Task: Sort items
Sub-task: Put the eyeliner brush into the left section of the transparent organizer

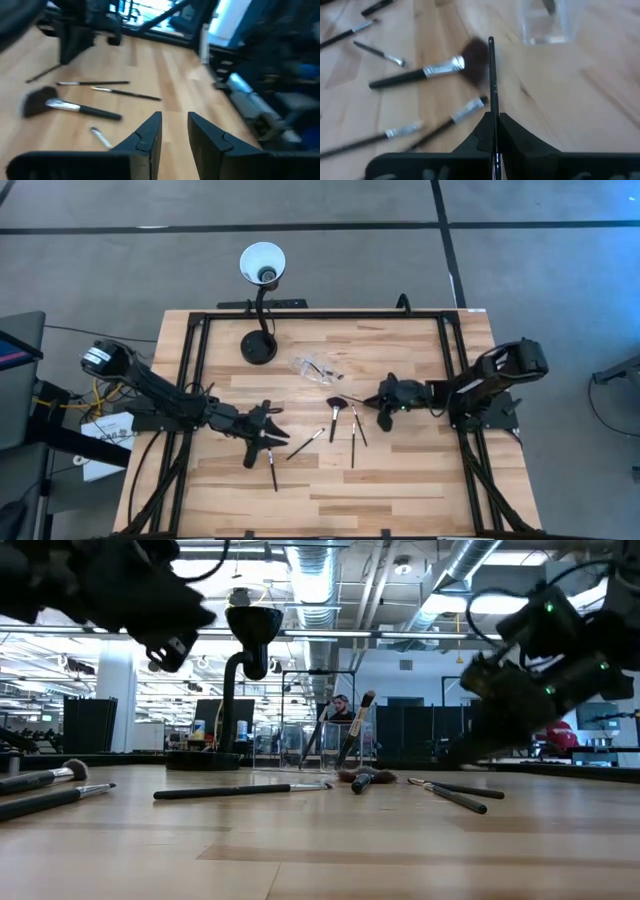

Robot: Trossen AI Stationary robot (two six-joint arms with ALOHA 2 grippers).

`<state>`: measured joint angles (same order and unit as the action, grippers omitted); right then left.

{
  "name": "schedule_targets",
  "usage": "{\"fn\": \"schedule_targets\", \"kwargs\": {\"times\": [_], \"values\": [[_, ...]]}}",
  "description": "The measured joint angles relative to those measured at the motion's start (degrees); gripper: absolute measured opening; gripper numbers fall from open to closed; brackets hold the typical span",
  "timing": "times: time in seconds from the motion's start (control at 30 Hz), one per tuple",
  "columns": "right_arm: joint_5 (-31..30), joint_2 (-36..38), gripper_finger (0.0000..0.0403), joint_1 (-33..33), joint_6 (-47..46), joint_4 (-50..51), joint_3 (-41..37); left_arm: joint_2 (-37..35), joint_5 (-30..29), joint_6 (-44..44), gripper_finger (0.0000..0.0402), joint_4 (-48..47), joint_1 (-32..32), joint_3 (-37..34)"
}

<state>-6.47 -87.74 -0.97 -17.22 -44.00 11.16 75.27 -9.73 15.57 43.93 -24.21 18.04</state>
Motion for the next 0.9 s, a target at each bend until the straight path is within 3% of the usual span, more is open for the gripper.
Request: {"fn": "schedule_targets", "kwargs": {"times": [0.13,0.37,0.5,0.73,0.9], "values": [[-3.9,0.0,0.0003,-3.7,-0.4,5.5,4.4,8.8,-0.6,-3.0,0.009,7.5,1.9,1.3],[-4.4,0.2,0.0003,-7.4,-0.8,13.8,12.4,21.7,-0.5,-12.8,0.0097,8.0,3.4,10.3],[-4.5,0.2,0.0003,-9.0,-2.0,21.4,15.9,25.0,-0.5,-15.4,0.0124,8.1,4.4,14.5],[-4.2,-6.3,0.0003,-11.6,-5.5,20.6,20.8,28.3,-0.6,-18.7,0.018,8.1,7.9,17.5],[-4.0,-13.2,0.0005,-12.6,-4.3,20.4,27.4,31.0,-0.9,-18.3,0.0187,7.5,10.0,17.5]]}}
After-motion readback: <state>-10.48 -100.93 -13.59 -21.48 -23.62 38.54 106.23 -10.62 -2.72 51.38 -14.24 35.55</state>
